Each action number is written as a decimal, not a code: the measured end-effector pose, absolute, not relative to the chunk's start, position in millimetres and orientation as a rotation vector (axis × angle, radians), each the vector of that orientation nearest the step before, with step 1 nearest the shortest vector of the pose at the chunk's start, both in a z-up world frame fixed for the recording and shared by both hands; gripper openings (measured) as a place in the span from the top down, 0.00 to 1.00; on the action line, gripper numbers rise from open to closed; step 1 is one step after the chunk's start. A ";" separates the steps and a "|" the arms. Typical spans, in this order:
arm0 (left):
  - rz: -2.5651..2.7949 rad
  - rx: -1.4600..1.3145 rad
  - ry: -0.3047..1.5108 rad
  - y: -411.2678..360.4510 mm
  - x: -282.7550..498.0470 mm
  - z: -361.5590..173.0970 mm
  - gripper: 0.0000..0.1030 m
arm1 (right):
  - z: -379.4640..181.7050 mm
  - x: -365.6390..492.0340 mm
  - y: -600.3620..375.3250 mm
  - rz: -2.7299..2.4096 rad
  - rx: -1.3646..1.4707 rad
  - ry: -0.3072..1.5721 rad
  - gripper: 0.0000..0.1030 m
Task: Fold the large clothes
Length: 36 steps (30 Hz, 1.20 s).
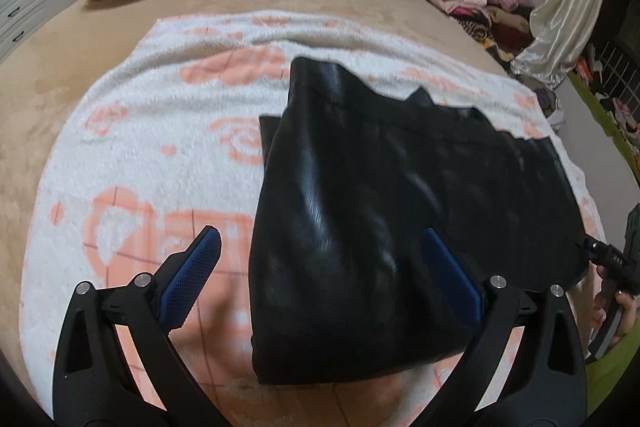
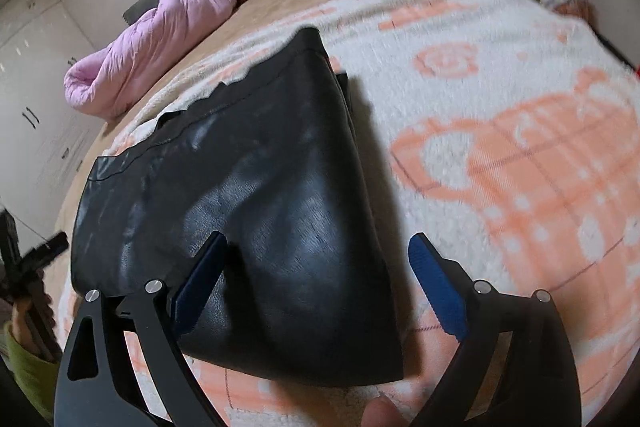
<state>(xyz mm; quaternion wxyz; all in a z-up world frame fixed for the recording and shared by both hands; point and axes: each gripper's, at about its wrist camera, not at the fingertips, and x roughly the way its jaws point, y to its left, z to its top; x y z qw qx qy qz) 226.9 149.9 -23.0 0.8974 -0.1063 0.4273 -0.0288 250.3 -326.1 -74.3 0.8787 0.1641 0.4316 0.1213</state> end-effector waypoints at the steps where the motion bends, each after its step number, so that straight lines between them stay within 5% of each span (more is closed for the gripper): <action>1: -0.057 -0.219 0.897 149.3 226.3 -27.1 0.09 | -76.4 249.2 -327.3 0.257 0.358 0.895 0.12; 8: -0.048 -0.247 0.966 148.6 226.8 -47.8 0.09 | -84.3 243.9 -334.7 0.332 0.486 0.891 0.41; 11: -0.076 -0.267 0.974 146.4 224.9 -49.6 0.10 | -79.9 238.9 -334.4 0.340 0.462 0.876 0.65; 14: -0.110 -0.308 0.997 142.1 220.1 -56.3 0.23 | -73.1 240.3 -338.6 0.340 0.462 0.872 0.71; 19: -0.112 -0.255 0.974 123.9 198.5 -52.3 0.25 | -69.9 253.0 -340.3 0.302 0.384 0.911 0.70; 30: -0.083 -0.210 0.953 118.5 198.2 -47.2 0.23 | -16.9 219.8 -298.7 0.178 0.117 0.741 0.31; 36: -0.080 -0.201 0.944 117.2 198.0 -42.3 0.22 | 3.7 212.0 -263.1 0.250 0.050 0.693 0.23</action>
